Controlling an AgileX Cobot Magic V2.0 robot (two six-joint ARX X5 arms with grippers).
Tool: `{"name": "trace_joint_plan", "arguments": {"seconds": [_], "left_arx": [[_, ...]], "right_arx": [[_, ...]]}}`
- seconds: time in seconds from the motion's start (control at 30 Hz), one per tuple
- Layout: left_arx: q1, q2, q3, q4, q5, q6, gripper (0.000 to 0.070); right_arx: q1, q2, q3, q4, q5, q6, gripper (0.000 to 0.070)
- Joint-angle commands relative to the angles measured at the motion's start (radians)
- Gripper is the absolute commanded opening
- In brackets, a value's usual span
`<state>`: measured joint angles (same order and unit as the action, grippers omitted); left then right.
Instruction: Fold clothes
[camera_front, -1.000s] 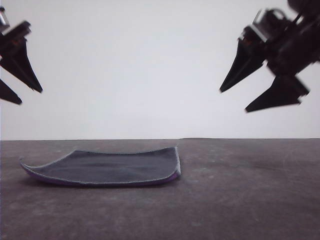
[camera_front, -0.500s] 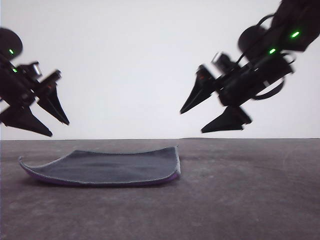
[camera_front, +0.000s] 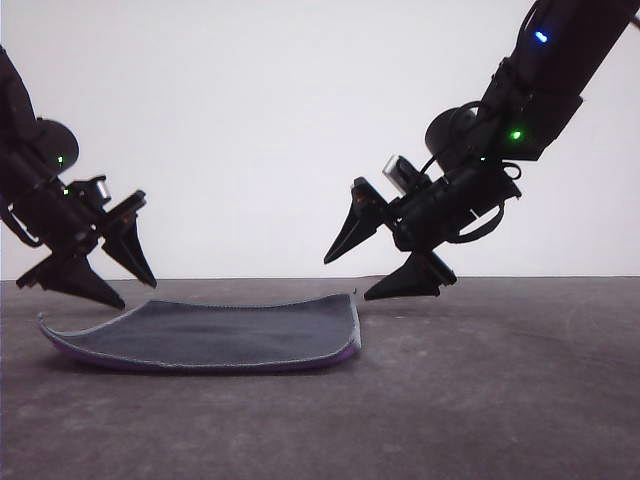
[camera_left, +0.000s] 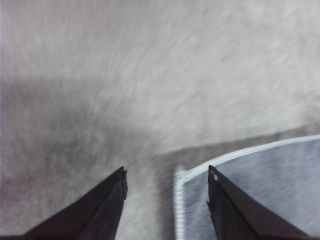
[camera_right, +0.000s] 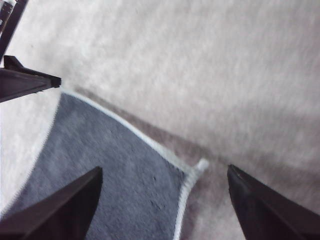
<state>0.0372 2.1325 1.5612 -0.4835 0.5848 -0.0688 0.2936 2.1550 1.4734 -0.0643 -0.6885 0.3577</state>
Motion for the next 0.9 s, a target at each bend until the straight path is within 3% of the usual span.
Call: {"name": "trace_joint_plan", "arguments": {"seconds": [0.0,0.27,0.57,0.67,0.7,0.77,0.83,0.87], "left_arx": [[0.001,0.034,0.022,0.002,0.022,0.016,0.0311],[-0.007,0.046,0.022,0.005,0.078,0.015,0.0311],[-0.025,0.046,0.022,0.007,0.079,0.015,0.0311],[-0.026,0.046,0.022,0.008,0.080,0.015,0.0307],[-0.026,0.046,0.022,0.006,0.080,0.015,0.0278],[-0.025,0.046,0.022,0.004,0.080,0.017,0.0135],[-0.025,0.046,0.022,0.004,0.079,0.023,0.0003],[-0.025,0.046,0.022,0.005,0.080,0.027,0.0009]], "right_arx": [[0.008,0.028,0.024,0.004,-0.004,0.012,0.0499],[0.020,0.028,0.024,0.006,-0.003,0.016,0.0473],[0.037,0.029,0.024,-0.004,0.003,0.016,0.0463],[0.043,0.029,0.024,-0.004,0.004,0.016,0.0352],[0.044,0.029,0.024,-0.005,0.004,0.017,0.0254],[0.044,0.029,0.024,-0.009,0.007,0.017,0.0078],[0.044,0.029,0.024,-0.015,0.008,0.011,0.0000],[0.043,0.029,0.024,-0.019,0.008,0.007,0.0000]]}}
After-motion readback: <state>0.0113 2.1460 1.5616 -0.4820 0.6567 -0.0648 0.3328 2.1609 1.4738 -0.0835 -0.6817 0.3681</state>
